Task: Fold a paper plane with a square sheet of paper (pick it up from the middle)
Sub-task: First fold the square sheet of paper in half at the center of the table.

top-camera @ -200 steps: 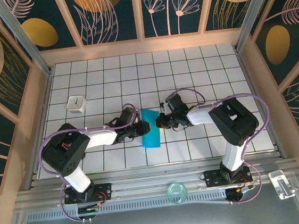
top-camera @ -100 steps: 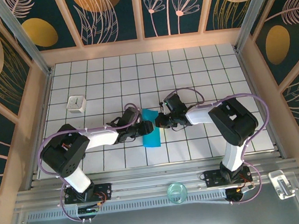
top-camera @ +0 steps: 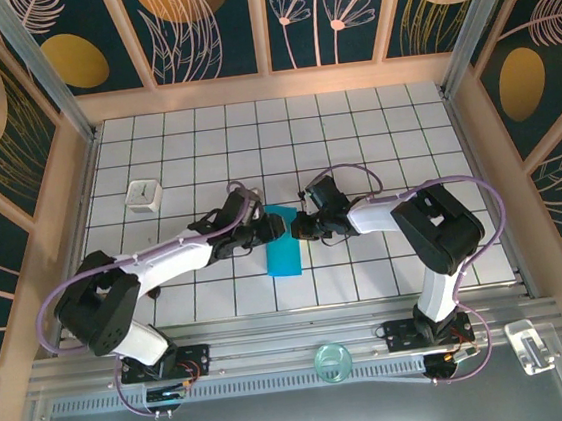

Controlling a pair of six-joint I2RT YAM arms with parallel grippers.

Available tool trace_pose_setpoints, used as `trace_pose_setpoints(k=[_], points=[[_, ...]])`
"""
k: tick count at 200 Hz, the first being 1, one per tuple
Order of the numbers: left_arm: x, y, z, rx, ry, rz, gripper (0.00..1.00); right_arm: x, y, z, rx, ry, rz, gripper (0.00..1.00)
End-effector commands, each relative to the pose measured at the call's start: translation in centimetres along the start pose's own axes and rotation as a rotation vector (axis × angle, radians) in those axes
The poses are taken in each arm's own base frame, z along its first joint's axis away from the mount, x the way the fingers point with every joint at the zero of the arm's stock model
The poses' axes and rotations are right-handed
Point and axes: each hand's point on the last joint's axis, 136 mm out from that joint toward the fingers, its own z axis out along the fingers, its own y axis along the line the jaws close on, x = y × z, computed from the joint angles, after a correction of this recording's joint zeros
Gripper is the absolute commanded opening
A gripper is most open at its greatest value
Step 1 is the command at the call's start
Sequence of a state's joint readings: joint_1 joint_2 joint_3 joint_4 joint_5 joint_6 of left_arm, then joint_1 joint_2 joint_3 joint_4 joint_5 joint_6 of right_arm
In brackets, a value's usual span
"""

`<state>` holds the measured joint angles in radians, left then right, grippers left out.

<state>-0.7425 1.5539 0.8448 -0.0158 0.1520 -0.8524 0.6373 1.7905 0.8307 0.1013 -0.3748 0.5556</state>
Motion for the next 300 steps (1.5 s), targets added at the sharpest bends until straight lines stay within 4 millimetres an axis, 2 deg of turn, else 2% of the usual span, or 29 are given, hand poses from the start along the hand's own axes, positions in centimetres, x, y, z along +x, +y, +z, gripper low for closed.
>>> trace_pose_setpoints(k=[1, 43, 58, 63, 89, 104, 121, 131, 139, 167, 172, 186, 218, 232, 251, 269, 278, 281, 300], points=[[0.4, 0.0, 1.4, 0.008, 0.049, 0.020, 0.26, 3.9, -6.4, 0.9, 0.240, 0.099, 0.049, 0.00], [1.0, 5.0, 3.5, -0.097, 0.078, -0.009, 0.17, 4.2, -6.9, 0.9, 0.256, 0.101, 0.052, 0.00], [1.6, 6.4, 3.5, -0.119, 0.082, -0.016, 0.15, 4.3, -7.0, 0.9, 0.262, 0.103, 0.051, 0.00], [2.4, 7.5, 4.0, -0.145, 0.104, -0.023, 0.15, 4.4, -7.1, 0.9, 0.266, 0.105, 0.051, 0.00], [2.6, 8.4, 3.6, -0.166, 0.102, -0.029, 0.16, 4.7, -7.9, 1.0, 0.295, 0.115, 0.046, 0.00], [0.9, 6.8, 2.4, -0.130, 0.061, -0.009, 0.19, 4.8, -7.9, 1.0, 0.295, 0.118, 0.044, 0.00], [-1.1, 3.8, 1.3, -0.042, 0.014, 0.015, 0.23, 4.7, -7.8, 1.1, 0.290, 0.118, 0.043, 0.00], [-1.8, 2.1, 1.0, 0.020, -0.001, 0.021, 0.25, 4.6, -7.7, 1.0, 0.289, 0.115, 0.041, 0.00], [-2.2, 1.6, 1.2, 0.038, -0.004, 0.024, 0.25, 4.6, -7.7, 1.0, 0.289, 0.114, 0.041, 0.00], [-2.8, 2.4, 2.9, 0.014, 0.025, 0.030, 0.21, 4.4, -7.6, 0.9, 0.288, 0.108, 0.040, 0.00], [-2.4, 3.5, 3.9, -0.015, 0.043, 0.019, 0.19, 4.4, -7.6, 0.9, 0.287, 0.107, 0.042, 0.00], [-2.8, 4.8, 4.6, -0.044, 0.048, 0.012, 0.17, 4.4, -7.6, 0.9, 0.287, 0.107, 0.042, 0.00], [-3.1, 7.2, 5.9, -0.102, 0.068, 0.031, 0.15, 4.6, -7.7, 0.8, 0.294, 0.109, 0.042, 0.00], [-3.6, 8.1, 5.8, -0.125, 0.066, 0.029, 0.15, 4.6, -7.8, 0.8, 0.297, 0.110, 0.042, 0.00], [-5.0, 6.6, 4.6, -0.082, 0.031, 0.042, 0.17, 4.6, -7.8, 0.7, 0.300, 0.111, 0.042, 0.00], [-5.9, 3.7, 3.6, 0.033, 0.009, 0.036, 0.20, 4.5, -7.8, 0.6, 0.299, 0.107, 0.042, 0.00], [-6.0, 3.0, 3.6, 0.071, 0.014, 0.024, 0.21, 4.6, -7.8, 0.7, 0.299, 0.108, 0.043, 0.00], [-6.7, 2.1, 3.5, 0.091, 0.001, 0.028, 0.22, 4.6, -7.8, 0.7, 0.299, 0.108, 0.042, 0.00], [-6.5, 2.9, 4.9, 0.065, 0.031, 0.025, 0.21, 4.5, -7.7, 0.7, 0.298, 0.105, 0.042, 0.00]])
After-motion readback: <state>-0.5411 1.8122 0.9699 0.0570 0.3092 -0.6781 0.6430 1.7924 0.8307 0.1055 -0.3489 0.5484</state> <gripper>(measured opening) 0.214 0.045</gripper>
